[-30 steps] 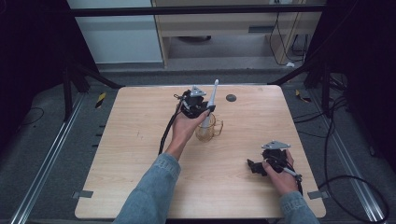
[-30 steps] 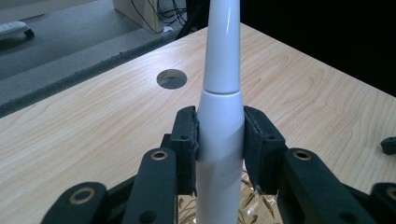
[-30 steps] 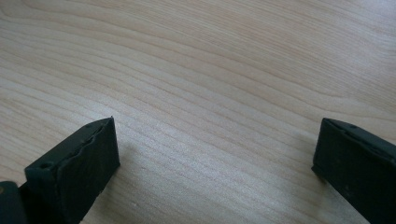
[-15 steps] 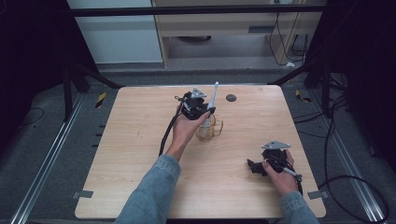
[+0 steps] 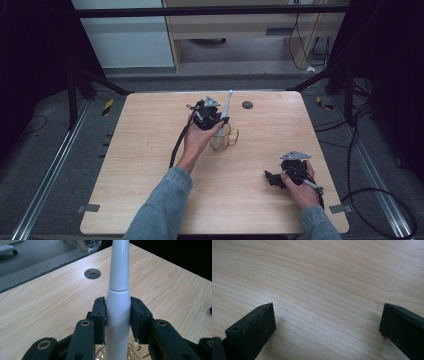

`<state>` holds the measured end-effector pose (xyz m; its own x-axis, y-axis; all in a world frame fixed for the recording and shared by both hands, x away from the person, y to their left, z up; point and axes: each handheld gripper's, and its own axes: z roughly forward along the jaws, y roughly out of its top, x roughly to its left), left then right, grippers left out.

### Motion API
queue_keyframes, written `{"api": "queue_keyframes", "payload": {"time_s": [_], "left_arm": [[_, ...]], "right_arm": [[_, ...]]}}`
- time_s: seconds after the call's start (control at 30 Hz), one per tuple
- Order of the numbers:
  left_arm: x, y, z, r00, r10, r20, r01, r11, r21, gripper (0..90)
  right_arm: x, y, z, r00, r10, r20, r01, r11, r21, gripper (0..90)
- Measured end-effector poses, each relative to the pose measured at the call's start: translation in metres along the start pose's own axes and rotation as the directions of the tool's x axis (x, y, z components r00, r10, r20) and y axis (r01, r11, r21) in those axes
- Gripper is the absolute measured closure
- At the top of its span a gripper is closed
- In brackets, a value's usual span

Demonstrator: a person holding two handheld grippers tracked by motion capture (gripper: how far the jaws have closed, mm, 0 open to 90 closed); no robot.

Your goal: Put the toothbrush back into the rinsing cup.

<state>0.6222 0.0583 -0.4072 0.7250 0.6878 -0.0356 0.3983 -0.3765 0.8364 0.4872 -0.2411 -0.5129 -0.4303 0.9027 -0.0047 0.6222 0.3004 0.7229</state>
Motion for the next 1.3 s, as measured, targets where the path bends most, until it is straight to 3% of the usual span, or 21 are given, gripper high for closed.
{"api": "queue_keyframes", "payload": {"time_s": [0.43, 0.97, 1.3], "left_arm": [[-0.0039, -0.0008, 0.0055, 1.0000, -0.001, 0.002, 0.001, 1.0000, 0.009, 67.0], [0.0013, -0.0008, 0.0079, 0.9992, -0.039, 0.009, 0.039, 0.9992, 0.007, 66.7], [0.0016, -0.0008, 0.0076, 0.9991, -0.042, 0.004, 0.042, 0.9991, 0.008, 66.3]], "right_arm": [[-0.0003, 0.0000, 0.0000, 1.0000, -0.004, 0.001, 0.004, 1.000, 0.000, 0.4], [-0.0001, 0.0001, 0.0000, 1.0000, -0.001, 0.000, 0.001, 1.000, -0.001, 0.4], [-0.0002, 0.0001, 0.0000, 1.0000, -0.001, 0.000, 0.001, 1.000, -0.001, 0.3]]}}
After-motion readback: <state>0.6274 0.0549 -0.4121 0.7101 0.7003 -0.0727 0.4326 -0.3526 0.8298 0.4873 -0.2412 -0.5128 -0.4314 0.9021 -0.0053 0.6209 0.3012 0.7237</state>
